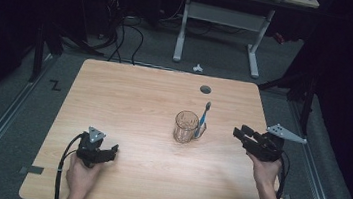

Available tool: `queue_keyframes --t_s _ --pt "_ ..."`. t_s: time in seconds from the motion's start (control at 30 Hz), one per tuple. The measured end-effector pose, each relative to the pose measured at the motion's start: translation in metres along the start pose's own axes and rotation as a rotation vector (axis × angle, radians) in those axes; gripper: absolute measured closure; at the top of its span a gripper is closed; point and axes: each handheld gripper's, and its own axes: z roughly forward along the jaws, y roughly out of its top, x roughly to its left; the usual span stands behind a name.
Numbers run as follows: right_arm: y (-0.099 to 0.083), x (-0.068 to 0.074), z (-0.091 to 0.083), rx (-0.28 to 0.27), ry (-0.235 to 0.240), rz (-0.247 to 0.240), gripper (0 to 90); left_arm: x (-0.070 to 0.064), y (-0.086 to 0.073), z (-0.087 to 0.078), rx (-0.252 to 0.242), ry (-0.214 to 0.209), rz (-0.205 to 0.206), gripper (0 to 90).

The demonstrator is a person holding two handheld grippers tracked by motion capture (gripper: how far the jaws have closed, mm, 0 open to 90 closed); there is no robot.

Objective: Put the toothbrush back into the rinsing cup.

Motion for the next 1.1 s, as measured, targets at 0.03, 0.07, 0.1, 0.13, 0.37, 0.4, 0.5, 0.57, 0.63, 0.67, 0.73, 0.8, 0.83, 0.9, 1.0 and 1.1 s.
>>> queue_keyframes --t_s 0.03,0.07,0.1,0.13,0.37,0.4,0.5,0.57,0.63,0.67,0.73,0.8,0.83,0.9,1.0,1.1 --pt "-0.001 0.000 0.000 0.001 -0.001 0.004 56.8 0.000 0.000 0.000 0.000 0.000 0.000 23.2" --pt "-0.002 -0.001 0.000 0.001 -0.001 0.004 56.8 0.000 0.000 0.000 0.000 0.000 0.000 23.2" --pt "-0.003 -0.001 0.001 0.002 0.000 0.008 56.8 0.000 0.000 0.000 0.000 0.000 0.000 23.2" --pt "-0.004 -0.001 0.001 0.003 -0.001 0.009 56.8 0.000 0.000 0.000 0.000 0.000 0.000 23.1" --pt "-0.010 -0.004 0.001 0.006 -0.007 0.024 56.9 0.000 0.000 0.000 0.000 0.000 0.000 23.2" --pt "-0.011 -0.005 0.000 0.007 -0.007 0.028 56.9 0.000 0.000 0.000 0.000 0.000 0.000 23.2" --pt "-0.013 -0.006 0.000 0.011 -0.009 0.027 56.9 0.000 0.000 0.000 0.000 0.000 0.000 23.2" --pt "-0.014 -0.007 -0.001 0.009 -0.010 0.028 56.9 0.000 0.000 0.000 0.000 0.000 0.000 23.2" --pt "-0.016 -0.007 -0.001 0.011 -0.013 0.033 56.9 0.000 0.000 0.000 0.000 0.000 0.000 23.1" --pt "-0.017 -0.008 -0.001 0.013 -0.014 0.036 56.9 0.000 0.000 0.000 0.000 0.000 0.000 23.2" --pt "-0.020 -0.009 -0.001 0.018 -0.015 0.041 56.9 0.000 0.000 0.000 0.000 0.000 0.000 23.1" --pt "-0.023 -0.010 -0.001 0.018 -0.016 0.047 56.9 0.000 0.000 0.000 0.000 0.000 0.000 23.2" --pt "-0.024 -0.011 -0.001 0.020 -0.017 0.051 56.9 0.000 0.000 0.000 0.000 0.000 0.000 23.2" --pt "-0.026 -0.011 0.000 0.024 -0.020 0.054 57.0 0.000 0.000 0.000 0.000 0.000 0.000 23.2" --pt "-0.030 -0.013 0.000 0.027 -0.022 0.062 56.9 0.000 0.000 0.000 0.000 0.000 0.000 23.2" --pt "-0.034 -0.014 0.000 0.032 -0.024 0.070 57.0 0.000 0.000 0.000 0.000 0.000 0.000 23.2"
